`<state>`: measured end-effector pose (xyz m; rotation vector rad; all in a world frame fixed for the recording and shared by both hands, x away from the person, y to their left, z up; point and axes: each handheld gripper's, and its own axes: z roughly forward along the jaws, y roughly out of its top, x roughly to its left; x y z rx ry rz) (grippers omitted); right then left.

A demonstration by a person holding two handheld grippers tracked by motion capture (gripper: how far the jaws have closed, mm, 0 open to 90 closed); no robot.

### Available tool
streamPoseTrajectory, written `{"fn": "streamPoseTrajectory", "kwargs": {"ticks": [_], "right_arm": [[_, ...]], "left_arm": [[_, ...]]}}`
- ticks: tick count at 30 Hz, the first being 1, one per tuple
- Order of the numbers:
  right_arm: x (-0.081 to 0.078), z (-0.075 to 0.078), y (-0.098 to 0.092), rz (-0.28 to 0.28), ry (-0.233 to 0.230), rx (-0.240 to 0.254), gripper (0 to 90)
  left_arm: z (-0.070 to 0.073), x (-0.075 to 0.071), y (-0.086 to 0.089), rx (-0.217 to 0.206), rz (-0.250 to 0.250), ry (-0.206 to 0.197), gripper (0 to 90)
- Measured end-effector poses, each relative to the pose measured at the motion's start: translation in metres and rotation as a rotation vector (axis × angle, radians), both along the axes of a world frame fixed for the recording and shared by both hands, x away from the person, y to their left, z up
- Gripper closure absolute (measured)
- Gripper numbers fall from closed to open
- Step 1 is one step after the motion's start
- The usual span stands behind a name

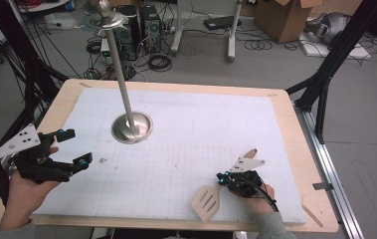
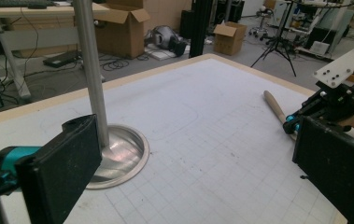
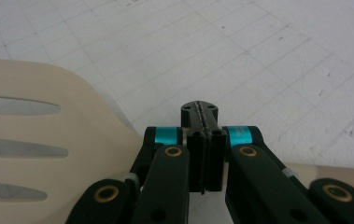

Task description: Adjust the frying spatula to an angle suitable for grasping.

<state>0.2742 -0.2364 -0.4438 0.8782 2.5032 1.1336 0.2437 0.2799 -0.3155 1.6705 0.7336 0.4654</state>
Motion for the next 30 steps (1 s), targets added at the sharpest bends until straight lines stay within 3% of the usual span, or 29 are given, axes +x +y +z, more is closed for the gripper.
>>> {"fn": "streamPoseTrajectory", "kwargs": {"ticks": [2,4,7,11,15,20,23,30], "right_arm": [[0.000,0.001,0.001,0.014,-0.009,0.004,90.0],[0.000,0.008,-0.002,0.006,-0.045,0.026,90.0],[0.002,0.019,-0.014,-0.049,-0.103,0.063,90.0],[0.006,0.022,-0.039,-0.138,-0.125,0.094,90.0],[0.010,0.017,-0.064,-0.215,-0.104,0.093,90.0],[0.013,0.009,-0.086,-0.259,-0.083,0.067,90.0],[0.015,0.006,-0.093,-0.259,-0.067,0.061,90.0],[0.023,-0.005,-0.089,-0.235,-0.032,-0.019,90.0]], "left_arm": [[0.000,0.001,-0.001,0.007,-0.003,0.001,1.8],[-0.001,0.001,-0.002,0.009,-0.004,0.005,1.8],[-0.002,0.002,-0.003,0.014,-0.005,0.008,1.8],[-0.002,0.002,-0.004,0.015,-0.008,0.008,1.8],[-0.002,0.002,-0.005,0.017,-0.008,0.007,1.8],[-0.004,0.003,-0.006,0.021,-0.009,0.013,1.8],[-0.004,0.003,-0.007,0.022,-0.011,0.014,1.8],[-0.004,0.000,-0.004,0.023,-0.002,0.013,1.8]]}}
